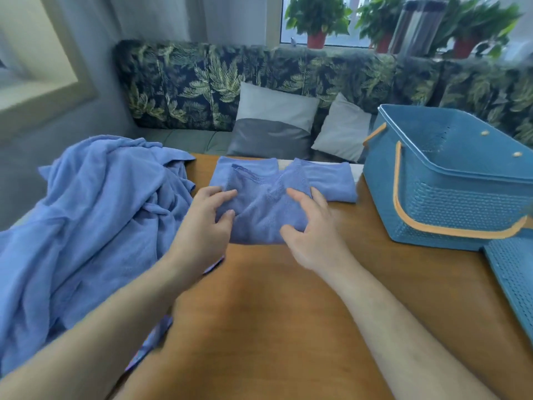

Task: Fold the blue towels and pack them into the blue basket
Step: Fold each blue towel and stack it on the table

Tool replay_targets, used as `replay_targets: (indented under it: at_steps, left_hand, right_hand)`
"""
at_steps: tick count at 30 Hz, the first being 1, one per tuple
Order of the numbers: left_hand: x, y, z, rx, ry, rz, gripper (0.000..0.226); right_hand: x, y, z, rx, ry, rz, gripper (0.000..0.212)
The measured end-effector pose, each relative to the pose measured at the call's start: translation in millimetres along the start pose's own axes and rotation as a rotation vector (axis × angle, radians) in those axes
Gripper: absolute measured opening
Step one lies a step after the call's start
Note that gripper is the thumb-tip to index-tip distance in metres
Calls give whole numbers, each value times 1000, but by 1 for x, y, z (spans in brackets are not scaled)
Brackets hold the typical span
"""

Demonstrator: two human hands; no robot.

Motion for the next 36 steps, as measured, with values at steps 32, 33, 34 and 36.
replay_targets:
  at_steps: [32,33,34,36]
  left_hand:
    - [-52,-9,110,-171,183,689,54]
    - [-51,-22,106,-166,180,712,52]
    - [-49,-36,102,-156,175,740,51]
    - [-51,-67,98,-110,157,815,47]
  right_hand:
    - [-70,125,122,-14,-543,-665,34]
    - [-82,129,118,-19,-562,-651,31]
    - [-94,134,114,-23,-581,-633,28]
    - [-119,145,106,-25,-607,-599,24]
Point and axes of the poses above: each hand's wrist, its own z-axis towards the middle knuckle, its own y-axis out of the palm, x = y × z, the point moved 9 cm from there along z, towards the middle knuckle, and after that the axes turned 5 degrees about x, right-handed, at the moved point
